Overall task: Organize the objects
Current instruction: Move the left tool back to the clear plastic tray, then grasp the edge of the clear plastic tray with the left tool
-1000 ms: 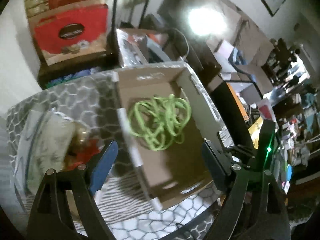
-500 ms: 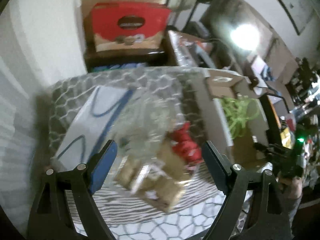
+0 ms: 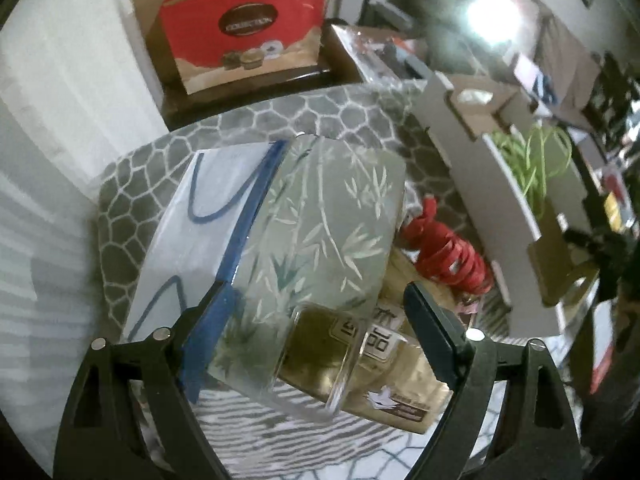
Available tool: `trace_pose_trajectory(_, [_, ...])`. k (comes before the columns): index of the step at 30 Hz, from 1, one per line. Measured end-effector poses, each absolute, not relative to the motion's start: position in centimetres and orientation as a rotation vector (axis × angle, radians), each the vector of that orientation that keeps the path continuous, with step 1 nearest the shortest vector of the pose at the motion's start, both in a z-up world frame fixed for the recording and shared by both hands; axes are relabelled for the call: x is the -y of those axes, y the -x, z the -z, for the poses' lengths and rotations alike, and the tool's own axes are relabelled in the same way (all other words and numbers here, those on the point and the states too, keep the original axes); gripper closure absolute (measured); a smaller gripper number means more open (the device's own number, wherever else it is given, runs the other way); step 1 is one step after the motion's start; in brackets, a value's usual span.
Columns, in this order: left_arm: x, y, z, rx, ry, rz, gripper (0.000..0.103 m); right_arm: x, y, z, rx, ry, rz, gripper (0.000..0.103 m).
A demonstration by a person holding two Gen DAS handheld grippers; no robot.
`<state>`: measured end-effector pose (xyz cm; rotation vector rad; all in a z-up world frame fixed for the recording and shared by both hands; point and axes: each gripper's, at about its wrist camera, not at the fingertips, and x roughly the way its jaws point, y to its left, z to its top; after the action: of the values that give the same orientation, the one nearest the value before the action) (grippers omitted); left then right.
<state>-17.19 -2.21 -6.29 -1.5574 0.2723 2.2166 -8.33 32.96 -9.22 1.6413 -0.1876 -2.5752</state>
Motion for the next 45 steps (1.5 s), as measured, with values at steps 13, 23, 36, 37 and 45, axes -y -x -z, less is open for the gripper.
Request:
trace_pose_trajectory(13, [3.3, 20.3, 8.2, -0.179, 1.642, -2.095, 0.014, -33.0, 8.3, 9.2, 0.187, -1.64, 2.575, 0.08])
trace_pose_trajectory(23, [6.3, 21.7, 8.1, 0.074, 1.642, -2.105, 0.043, -32.9, 8.3, 9.2, 0.181, -1.642, 2.577, 0.08])
trace_pose_trajectory(36, [7.8, 22.7, 6.4, 0.073, 1.623, -2.293, 0.085, -33.2, 8.3, 9.4, 0.186, -1.637, 2.578, 0.08])
trace_pose_trajectory(37, [7.7, 22.6, 6.4, 0.057, 1.622, -2.32, 0.085, -33.3, 8.3, 9.4, 0.186, -1.637, 2.577, 0.08])
trace_pose_trajectory(45, [7.0, 21.8, 2.4, 0.024, 1.491, -2.485, 0.09, -33.3, 8.2, 9.4, 0.188, -1.636, 2.576, 0.08])
